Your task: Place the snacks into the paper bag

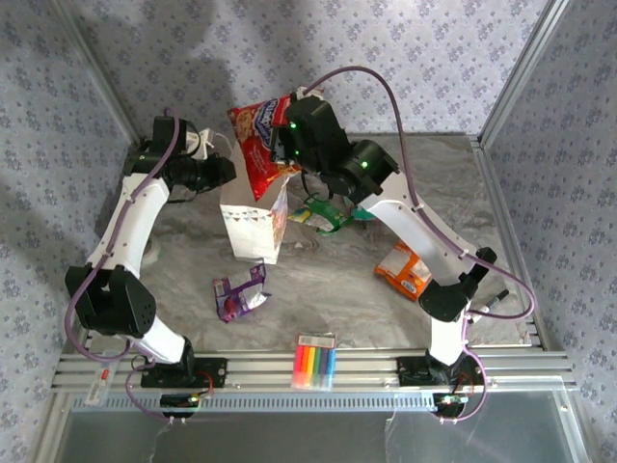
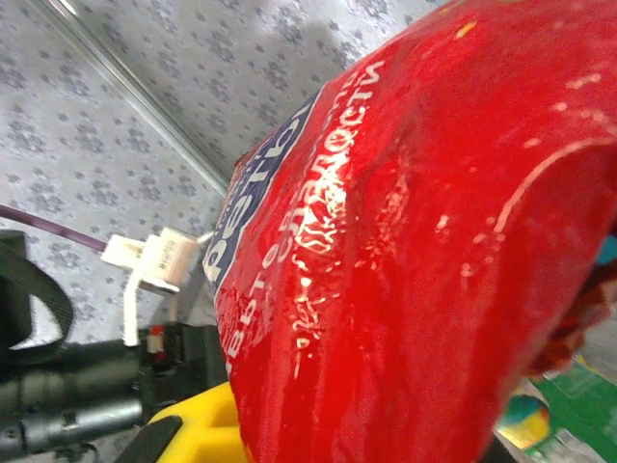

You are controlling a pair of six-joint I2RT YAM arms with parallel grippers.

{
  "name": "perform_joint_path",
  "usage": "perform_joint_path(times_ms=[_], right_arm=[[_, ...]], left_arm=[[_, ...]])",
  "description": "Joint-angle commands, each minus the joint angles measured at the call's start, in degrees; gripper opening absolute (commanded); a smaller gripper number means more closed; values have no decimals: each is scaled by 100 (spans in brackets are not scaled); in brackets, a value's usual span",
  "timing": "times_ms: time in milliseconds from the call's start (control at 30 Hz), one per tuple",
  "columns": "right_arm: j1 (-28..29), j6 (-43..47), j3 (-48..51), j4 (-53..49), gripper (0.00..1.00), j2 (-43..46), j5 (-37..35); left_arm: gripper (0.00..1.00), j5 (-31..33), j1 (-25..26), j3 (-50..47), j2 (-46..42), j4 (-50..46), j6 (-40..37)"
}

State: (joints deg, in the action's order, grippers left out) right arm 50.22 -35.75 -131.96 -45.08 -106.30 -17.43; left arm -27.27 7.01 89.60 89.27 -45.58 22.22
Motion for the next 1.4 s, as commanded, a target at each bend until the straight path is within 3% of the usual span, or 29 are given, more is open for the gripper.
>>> perform_joint_path(times_ms=[0,300,500,800,1167,1367], right_arm=[[-55,128,-379,406,0,206,-240],[-125,399,-558,59,0,139,-149],[-258,428,-655,-102,0,62,282],[-628,239,-933,-452,0,-289,1499],[-686,419,-1159,-777,0,-403,1840],[-762,471,-1303,-939,0,-513,2030]], left_arm=[[21,-126,-37,-37,-198,45,97],[12,-130,-41,-193,-249,53,338],[5,-227,-41,-356,-236,199,771],[5,-256,-5,-659,-330,530,1342],[5,-86,3,-481,-369,402,1389],[11,-77,16,-320,-386,301,1357]])
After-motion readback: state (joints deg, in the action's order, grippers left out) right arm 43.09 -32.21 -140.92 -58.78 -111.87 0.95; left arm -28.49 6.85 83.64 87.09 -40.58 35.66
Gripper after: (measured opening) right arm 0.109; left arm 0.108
